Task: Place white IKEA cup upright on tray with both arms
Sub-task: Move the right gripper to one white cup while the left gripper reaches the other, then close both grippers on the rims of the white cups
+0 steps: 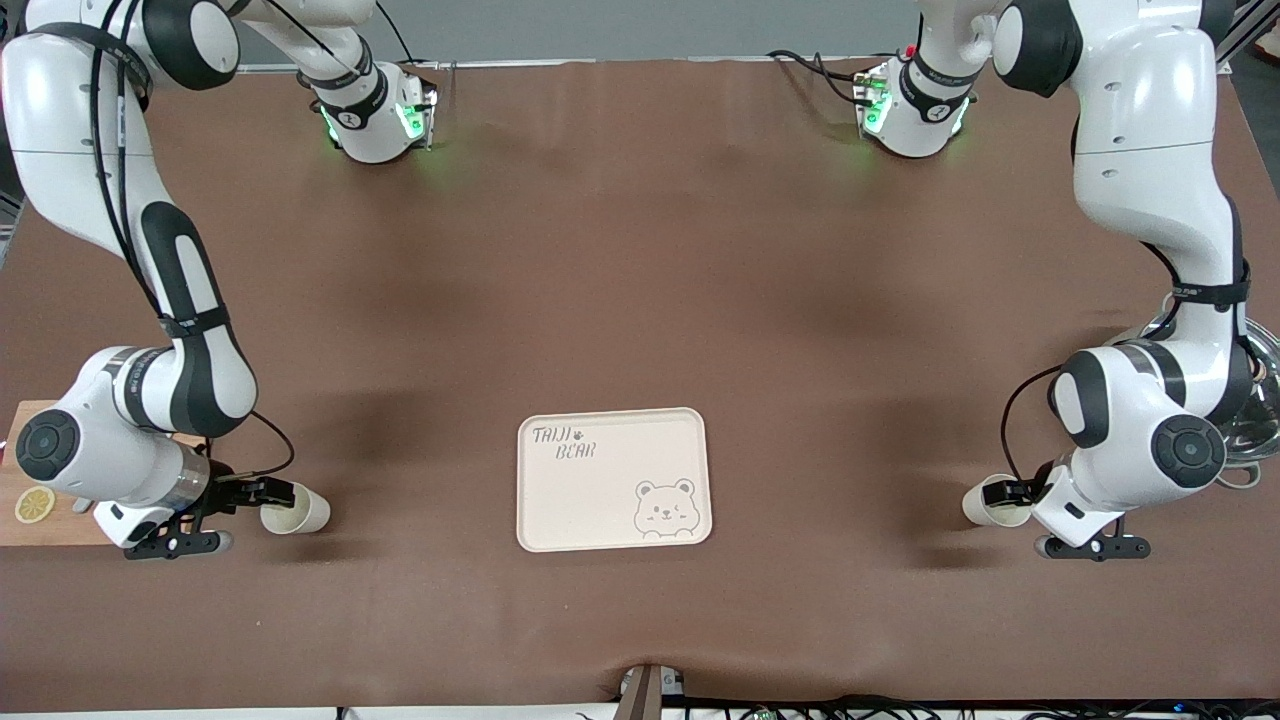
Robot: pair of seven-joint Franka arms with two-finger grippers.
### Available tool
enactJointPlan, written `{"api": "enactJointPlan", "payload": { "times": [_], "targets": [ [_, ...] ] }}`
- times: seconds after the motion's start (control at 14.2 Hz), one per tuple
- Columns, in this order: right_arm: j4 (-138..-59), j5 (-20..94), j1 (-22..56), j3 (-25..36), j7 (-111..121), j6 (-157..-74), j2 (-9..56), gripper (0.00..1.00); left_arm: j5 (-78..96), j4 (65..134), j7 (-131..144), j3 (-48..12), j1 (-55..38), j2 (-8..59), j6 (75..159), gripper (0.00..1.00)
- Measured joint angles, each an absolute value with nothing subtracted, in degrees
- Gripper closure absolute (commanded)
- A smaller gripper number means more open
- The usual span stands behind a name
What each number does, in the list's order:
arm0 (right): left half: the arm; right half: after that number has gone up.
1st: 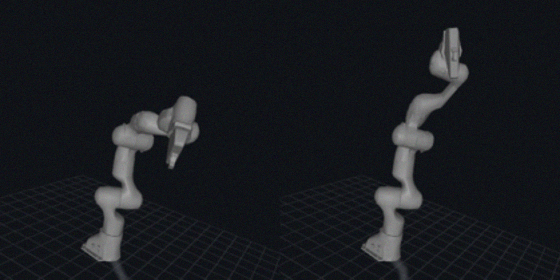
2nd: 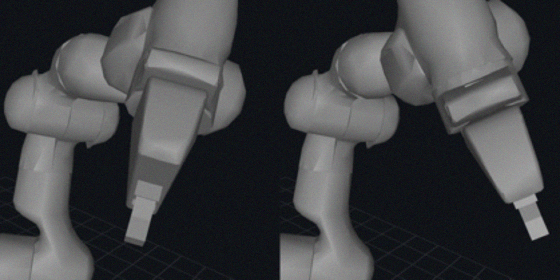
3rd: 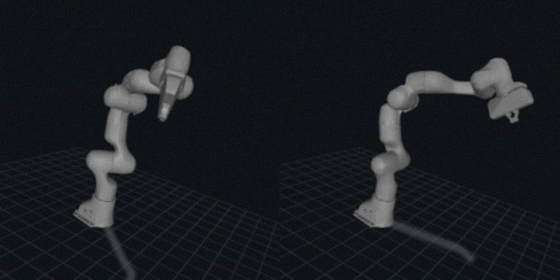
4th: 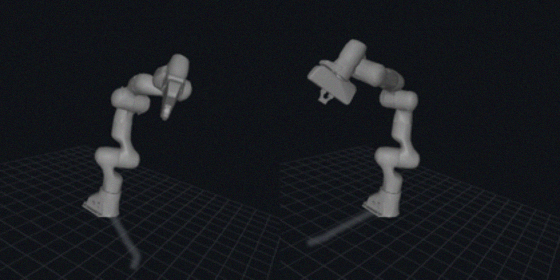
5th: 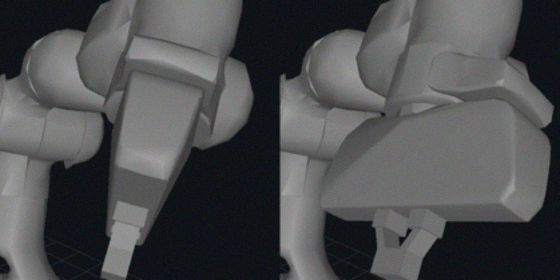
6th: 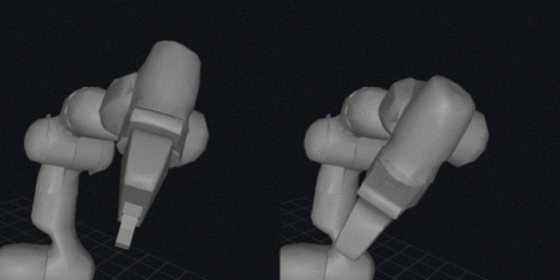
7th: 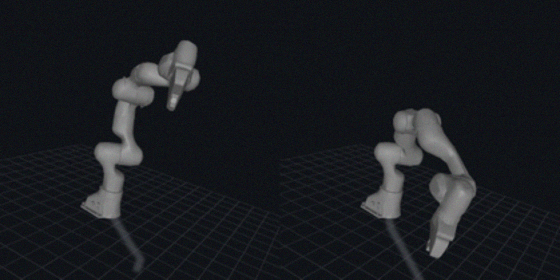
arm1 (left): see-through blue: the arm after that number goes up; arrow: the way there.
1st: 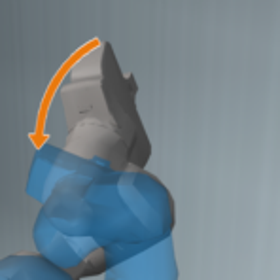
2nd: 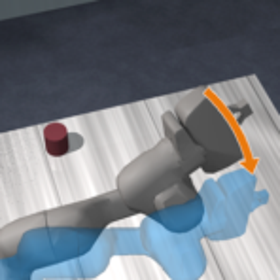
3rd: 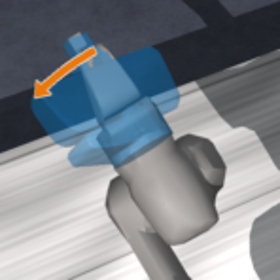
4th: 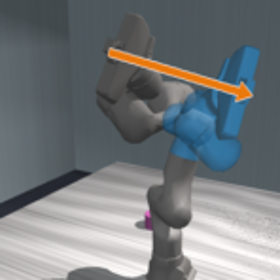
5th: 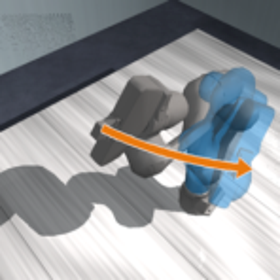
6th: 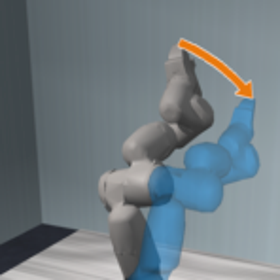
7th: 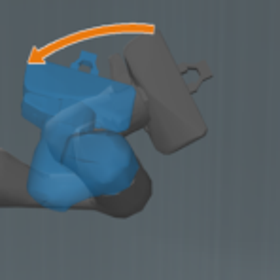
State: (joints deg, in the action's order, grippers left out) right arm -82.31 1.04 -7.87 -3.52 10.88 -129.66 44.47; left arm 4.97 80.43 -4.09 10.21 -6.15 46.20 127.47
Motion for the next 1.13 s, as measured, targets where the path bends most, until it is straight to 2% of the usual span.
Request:
{"api": "enactJointPlan", "payload": {
  "times": [0.14,0.35,0.56,1.13],
  "targets": [
    [-82.3,1.0,-7.9,-3.5,10.9,-130.7,44.9,0.0,5.7,80.4,-4.1,10.2,-6.1,46.5,127.7,0.44],
    [-82.3,1.0,-7.9,-3.5,10.9,-131.8,45.8,0.0,6.1,80.4,-4.1,10.2,-6.1,46.5,127.7,0.8],
    [-82.3,1.0,-7.9,-3.5,10.9,-131.8,45.9,0.0,6.2,80.4,-4.1,10.2,-6.2,46.5,127.7,0.99],
    [-82.3,1.0,-7.9,-3.5,10.9,-133.4,46.4,0.0,6.9,79.7,-3.9,10.1,-6.3,46.3,128.0,1.0]
  ]
}}
